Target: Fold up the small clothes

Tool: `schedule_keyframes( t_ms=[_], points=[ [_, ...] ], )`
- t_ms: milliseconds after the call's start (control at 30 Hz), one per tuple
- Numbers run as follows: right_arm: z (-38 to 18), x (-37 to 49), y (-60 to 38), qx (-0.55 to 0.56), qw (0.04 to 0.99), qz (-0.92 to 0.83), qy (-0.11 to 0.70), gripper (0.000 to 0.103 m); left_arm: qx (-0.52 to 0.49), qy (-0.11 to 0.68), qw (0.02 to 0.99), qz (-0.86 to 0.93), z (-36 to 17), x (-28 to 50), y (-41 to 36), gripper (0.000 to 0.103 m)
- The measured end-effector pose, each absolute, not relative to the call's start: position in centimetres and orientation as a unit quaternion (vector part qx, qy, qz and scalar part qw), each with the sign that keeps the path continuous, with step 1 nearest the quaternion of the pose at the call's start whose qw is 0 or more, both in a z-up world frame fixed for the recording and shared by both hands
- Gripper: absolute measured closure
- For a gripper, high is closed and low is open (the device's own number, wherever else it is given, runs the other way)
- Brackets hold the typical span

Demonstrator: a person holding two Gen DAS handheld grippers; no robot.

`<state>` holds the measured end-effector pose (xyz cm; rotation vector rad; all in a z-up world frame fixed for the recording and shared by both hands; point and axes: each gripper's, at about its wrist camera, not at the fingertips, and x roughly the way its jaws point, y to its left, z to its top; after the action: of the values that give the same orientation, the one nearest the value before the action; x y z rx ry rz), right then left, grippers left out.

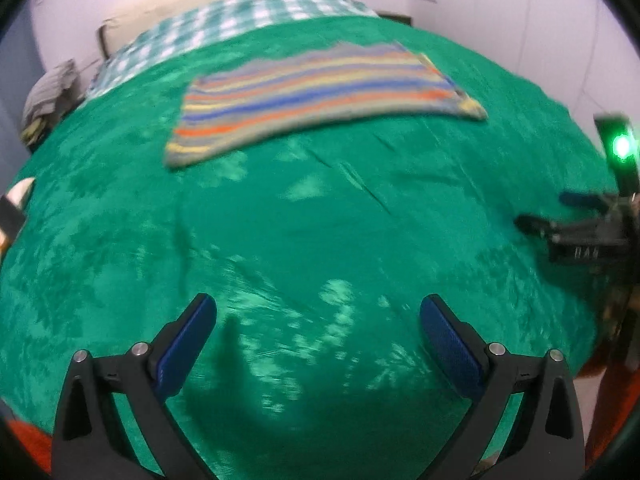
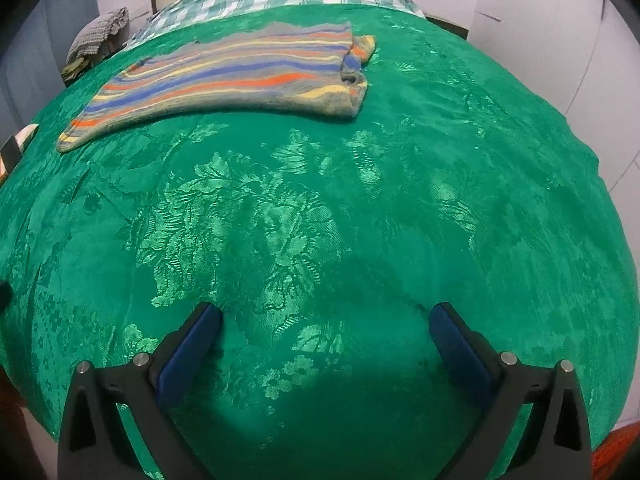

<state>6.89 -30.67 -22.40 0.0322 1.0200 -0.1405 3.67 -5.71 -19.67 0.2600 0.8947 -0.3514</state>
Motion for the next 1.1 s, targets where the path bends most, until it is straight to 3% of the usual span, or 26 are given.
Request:
schedule_keyframes(
  t_ms=[700,1100],
  points=[
    [-22.5,6.2,-30.1,0.004,0.875,-0.078,0.478,0.000,0.118,0.397,0.885,-0.210,-17.6,3.9,-6.0,0.001],
    [-22.4,6.0,-30.6,0.016,0.878,-0.073,0.472,0.000,0.190,0.399,0.874,-0.201,-19.7,3.3,-8.3,0.001]
  ],
)
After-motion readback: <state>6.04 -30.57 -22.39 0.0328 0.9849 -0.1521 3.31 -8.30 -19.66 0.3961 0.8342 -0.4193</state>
